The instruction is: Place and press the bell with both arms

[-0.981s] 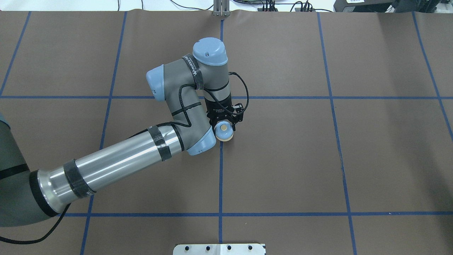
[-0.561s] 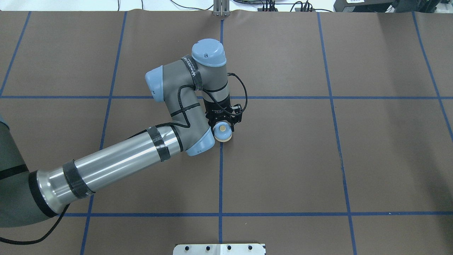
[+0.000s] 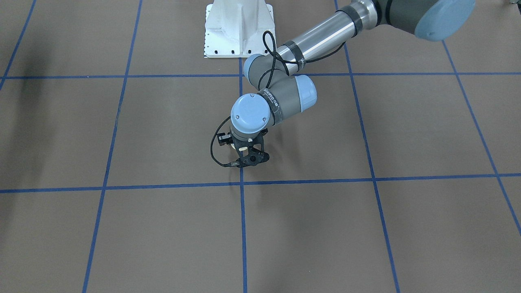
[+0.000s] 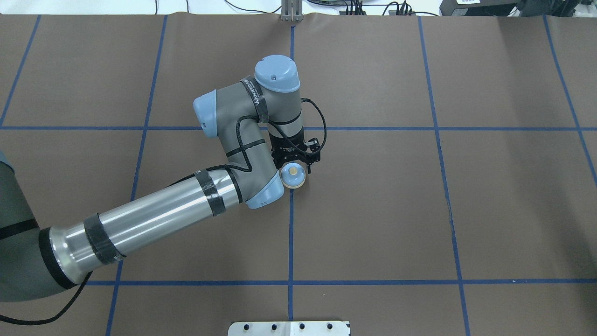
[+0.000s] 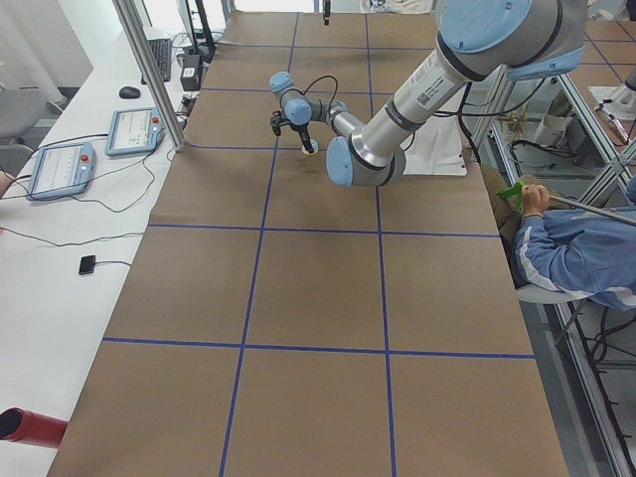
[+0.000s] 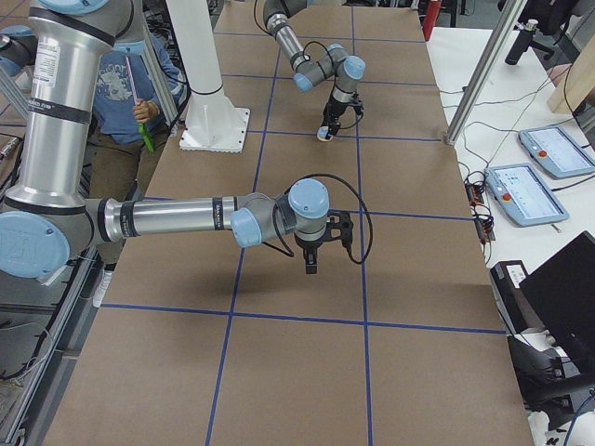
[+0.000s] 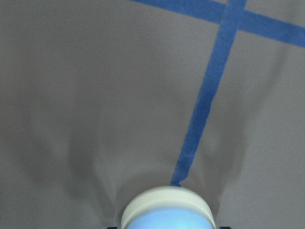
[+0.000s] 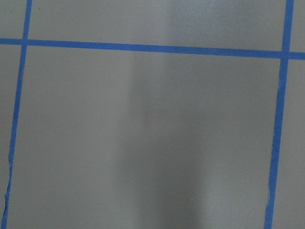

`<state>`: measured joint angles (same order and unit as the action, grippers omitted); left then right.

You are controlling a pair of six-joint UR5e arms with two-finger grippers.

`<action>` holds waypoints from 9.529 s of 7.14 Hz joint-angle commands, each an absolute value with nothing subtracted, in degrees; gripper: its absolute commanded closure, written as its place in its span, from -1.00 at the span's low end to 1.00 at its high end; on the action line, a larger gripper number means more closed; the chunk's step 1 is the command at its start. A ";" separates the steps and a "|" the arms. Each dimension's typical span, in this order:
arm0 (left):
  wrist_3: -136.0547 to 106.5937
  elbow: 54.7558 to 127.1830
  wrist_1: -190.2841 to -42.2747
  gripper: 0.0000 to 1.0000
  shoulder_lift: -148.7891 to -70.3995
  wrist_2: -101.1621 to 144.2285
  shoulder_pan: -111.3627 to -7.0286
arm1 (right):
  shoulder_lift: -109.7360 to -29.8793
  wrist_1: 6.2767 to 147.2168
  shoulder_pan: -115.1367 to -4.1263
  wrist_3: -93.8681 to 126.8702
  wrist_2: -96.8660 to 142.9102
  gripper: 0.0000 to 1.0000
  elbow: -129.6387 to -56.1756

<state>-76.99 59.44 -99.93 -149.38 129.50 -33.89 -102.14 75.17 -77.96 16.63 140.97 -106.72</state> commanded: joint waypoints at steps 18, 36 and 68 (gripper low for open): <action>-53.00 104.24 -99.84 -0.93 -103.10 133.68 -49.39 | -40.52 87.36 -28.92 81.30 106.79 1.00 -81.75; -22.92 107.93 -100.20 -0.98 -84.85 135.79 -65.18 | -92.78 87.53 -68.95 22.33 132.53 -1.00 -112.24; -0.61 103.98 -90.88 -1.00 -82.44 135.18 -88.33 | -93.25 92.64 -83.67 3.60 134.64 -1.00 -105.90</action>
<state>-0.58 103.65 -90.89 -82.62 135.20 -88.35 -93.26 92.72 -83.71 3.58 134.48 -105.84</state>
